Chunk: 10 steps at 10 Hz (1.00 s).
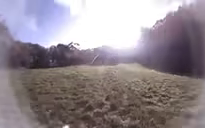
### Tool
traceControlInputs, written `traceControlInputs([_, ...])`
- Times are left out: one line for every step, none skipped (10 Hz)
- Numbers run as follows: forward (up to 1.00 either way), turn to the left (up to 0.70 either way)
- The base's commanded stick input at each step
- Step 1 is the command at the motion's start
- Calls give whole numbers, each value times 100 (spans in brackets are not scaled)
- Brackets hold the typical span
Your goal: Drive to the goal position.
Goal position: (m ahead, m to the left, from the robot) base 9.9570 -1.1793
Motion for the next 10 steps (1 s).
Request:
traceControlInputs([70,0])
traceControlInputs([70,0])
traceControlInputs([70,0])
traceControlInputs([70,0])
traceControlInputs([70,0])
traceControlInputs([70,0])
traceControlInputs([70,0])
traceControlInputs([70,0])
traceControlInputs([70,0])
traceControlInputs([70,0])
